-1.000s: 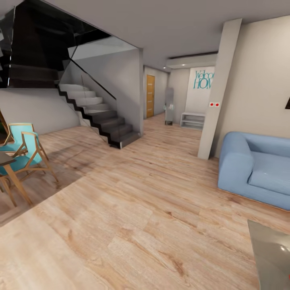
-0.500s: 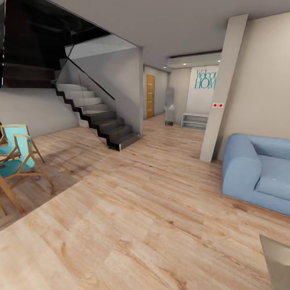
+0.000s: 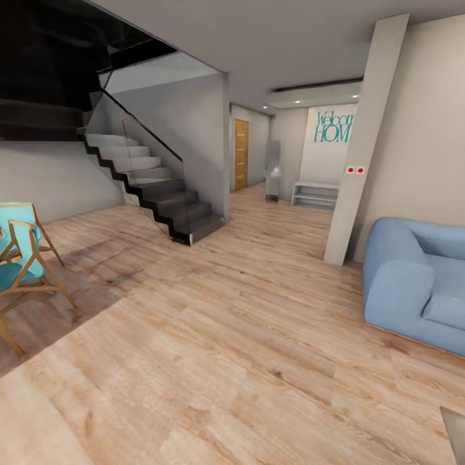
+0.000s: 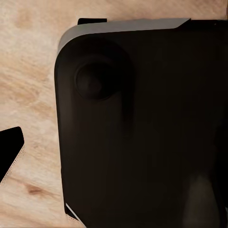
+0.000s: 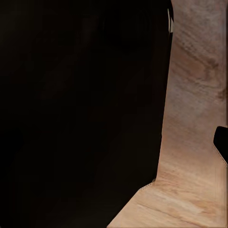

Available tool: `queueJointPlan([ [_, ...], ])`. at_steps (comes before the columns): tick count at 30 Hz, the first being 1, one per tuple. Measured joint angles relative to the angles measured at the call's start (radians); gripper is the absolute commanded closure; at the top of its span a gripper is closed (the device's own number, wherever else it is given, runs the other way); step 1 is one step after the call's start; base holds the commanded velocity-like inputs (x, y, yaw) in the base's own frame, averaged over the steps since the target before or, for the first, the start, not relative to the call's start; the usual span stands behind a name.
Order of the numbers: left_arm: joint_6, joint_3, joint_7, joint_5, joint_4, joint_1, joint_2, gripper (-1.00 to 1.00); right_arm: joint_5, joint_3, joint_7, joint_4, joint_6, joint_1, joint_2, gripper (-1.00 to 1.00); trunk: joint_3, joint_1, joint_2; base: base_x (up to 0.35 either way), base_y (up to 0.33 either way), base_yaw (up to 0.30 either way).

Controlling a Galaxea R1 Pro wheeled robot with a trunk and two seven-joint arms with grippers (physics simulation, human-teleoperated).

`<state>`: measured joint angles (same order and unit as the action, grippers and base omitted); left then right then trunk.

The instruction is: Turn on the radio receiver that's on the table in the living room.

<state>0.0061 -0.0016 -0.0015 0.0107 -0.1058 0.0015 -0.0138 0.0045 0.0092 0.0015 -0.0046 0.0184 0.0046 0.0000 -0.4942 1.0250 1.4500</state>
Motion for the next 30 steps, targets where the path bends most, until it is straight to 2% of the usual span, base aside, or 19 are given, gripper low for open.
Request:
queueJointPlan([
  [22,-0.001,0.0,0.003,0.0,0.0,0.0,0.0,-1.0,0.002,0.0,0.0,0.0,0.0,0.0,0.0,-1.0,0.0,0.0,0.0,0.319,0.0,0.0],
  [30,-0.009,0.002,0.003,0.0,0.0,0.0,0.0,-1.0,-0.006,-0.001,0.0,0.0,0.0,0.0,0.0,-1.0,0.0,0.0,0.0,0.116,0.0,-0.198],
])
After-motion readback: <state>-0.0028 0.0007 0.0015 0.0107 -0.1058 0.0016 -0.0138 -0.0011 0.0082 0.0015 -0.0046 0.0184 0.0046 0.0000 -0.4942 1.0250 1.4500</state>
